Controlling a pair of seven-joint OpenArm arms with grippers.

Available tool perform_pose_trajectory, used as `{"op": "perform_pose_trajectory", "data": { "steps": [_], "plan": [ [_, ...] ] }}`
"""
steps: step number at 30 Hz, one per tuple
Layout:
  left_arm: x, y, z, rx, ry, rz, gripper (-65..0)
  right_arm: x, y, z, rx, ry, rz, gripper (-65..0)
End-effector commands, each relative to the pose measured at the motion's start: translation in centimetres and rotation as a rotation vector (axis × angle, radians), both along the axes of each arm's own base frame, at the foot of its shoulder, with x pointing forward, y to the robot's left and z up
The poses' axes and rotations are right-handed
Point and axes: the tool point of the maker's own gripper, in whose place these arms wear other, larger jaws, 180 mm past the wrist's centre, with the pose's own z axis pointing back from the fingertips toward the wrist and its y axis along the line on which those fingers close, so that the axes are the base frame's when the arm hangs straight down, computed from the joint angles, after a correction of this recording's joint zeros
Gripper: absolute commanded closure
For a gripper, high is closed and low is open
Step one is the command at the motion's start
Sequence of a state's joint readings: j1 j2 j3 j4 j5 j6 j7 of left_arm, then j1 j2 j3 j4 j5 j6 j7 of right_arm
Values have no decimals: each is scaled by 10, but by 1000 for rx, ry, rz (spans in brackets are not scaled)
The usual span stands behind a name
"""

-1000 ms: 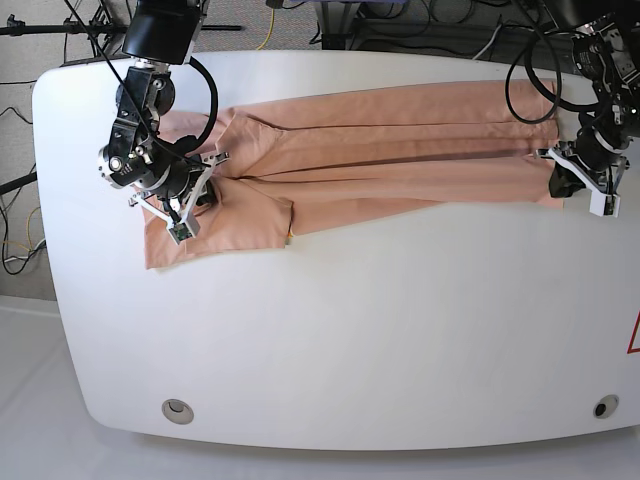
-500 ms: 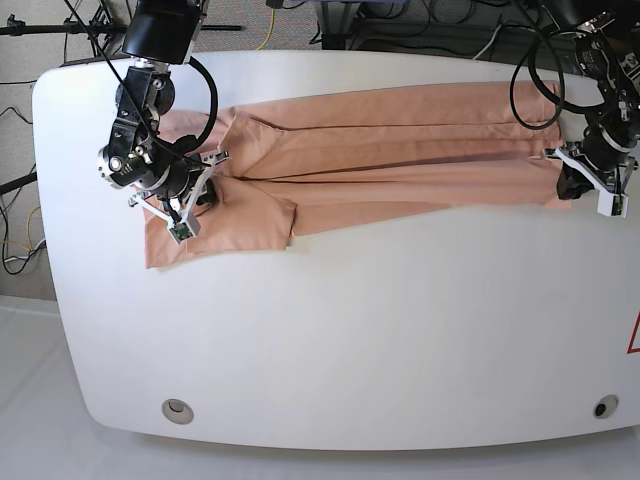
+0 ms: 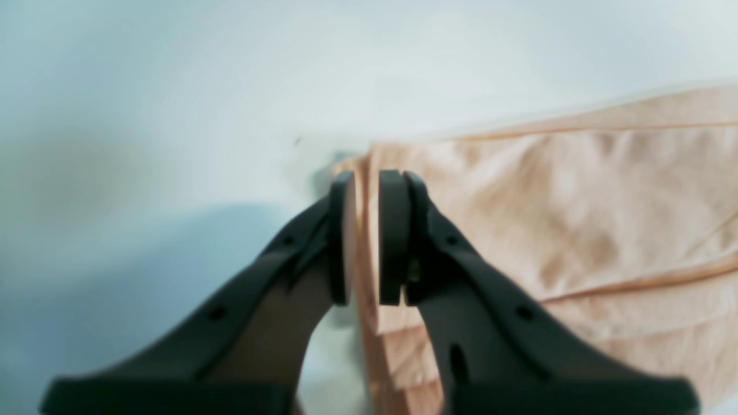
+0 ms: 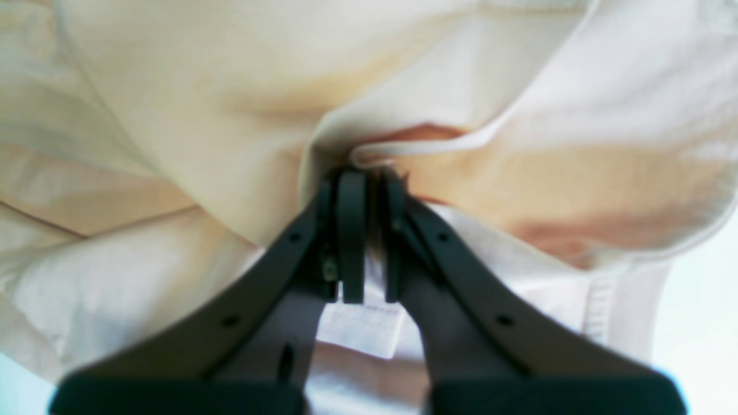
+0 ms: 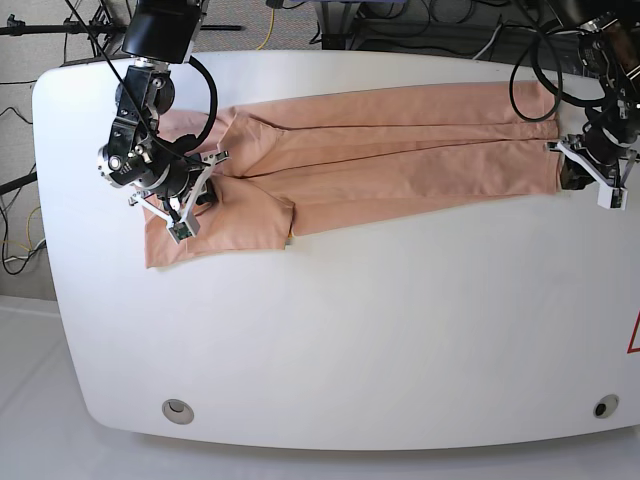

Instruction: Fold the T-shirt properly

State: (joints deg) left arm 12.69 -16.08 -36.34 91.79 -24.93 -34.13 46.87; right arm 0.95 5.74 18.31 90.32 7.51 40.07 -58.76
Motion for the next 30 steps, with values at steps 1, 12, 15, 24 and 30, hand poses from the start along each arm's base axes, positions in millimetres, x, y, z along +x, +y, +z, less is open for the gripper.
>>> {"op": "perform_pose_trajectory", "data": {
  "steps": [1,12,15,24,30],
  "plan": [
    [6,9,13,33,-53,-8,-45,6,-7,8,-24,-19,-3,-38],
    [-10,20,28,80,-25,-39,-10,4,-7,6,-22,-17,-3,-51],
    [-13,18,34,95,-19,-56,-17,5,-7,6,-23,-16,-4,-50],
    [-16,-1,58,134,-49,-125,-8,7,-8,8,-24,-23,-5,-36],
    [-4,1,54,29,-68,-83,-64,8,-6,10,-19,-33,-2,-89]
  ]
}}
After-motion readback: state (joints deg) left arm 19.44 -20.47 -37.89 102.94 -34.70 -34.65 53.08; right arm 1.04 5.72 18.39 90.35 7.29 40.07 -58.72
